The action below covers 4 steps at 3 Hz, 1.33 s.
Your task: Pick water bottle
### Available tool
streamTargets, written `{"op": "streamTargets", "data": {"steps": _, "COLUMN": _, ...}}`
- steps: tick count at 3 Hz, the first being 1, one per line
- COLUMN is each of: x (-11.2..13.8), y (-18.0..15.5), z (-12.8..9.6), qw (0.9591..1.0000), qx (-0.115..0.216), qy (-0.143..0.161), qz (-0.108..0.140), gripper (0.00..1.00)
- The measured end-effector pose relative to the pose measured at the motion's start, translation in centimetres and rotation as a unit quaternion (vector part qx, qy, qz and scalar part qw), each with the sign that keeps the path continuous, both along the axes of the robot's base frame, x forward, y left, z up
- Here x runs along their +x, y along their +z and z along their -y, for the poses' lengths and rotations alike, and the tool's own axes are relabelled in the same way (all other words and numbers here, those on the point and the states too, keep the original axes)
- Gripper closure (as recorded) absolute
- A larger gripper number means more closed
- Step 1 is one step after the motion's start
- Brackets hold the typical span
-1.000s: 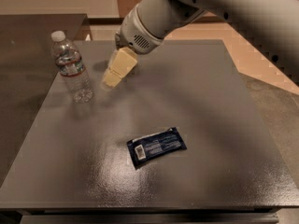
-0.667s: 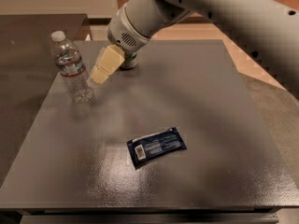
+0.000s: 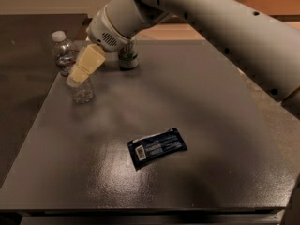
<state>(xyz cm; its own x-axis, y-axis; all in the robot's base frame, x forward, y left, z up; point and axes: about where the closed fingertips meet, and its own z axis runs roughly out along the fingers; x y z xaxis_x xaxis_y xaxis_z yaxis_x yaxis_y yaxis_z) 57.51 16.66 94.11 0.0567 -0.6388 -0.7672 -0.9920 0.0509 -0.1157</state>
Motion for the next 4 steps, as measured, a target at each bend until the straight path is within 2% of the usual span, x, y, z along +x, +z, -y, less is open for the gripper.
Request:
{"op": "streamTargets", "data": {"steps": 1, "x": -0.01, "y": 0.08, "z": -1.76, "qw": 0.9998, "qx": 0.009, "qy": 0.015, "qz": -0.006, "gripper": 0.02}}
{"op": "streamTargets", "data": {"steps": 2, "x": -0.05, "y": 0.09, "z": -2.54, "qw": 0.9995, "qx": 0.011, "qy": 0.025, "qz": -0.014, "gripper": 0.19}}
{"op": "streamTargets", "data": {"steps": 4, "x": -0.01, "y": 0.82, "z": -2.39, "qw": 0.9988, "qx": 0.016, "qy": 0.038, "qz": -0.026, "gripper": 0.66}}
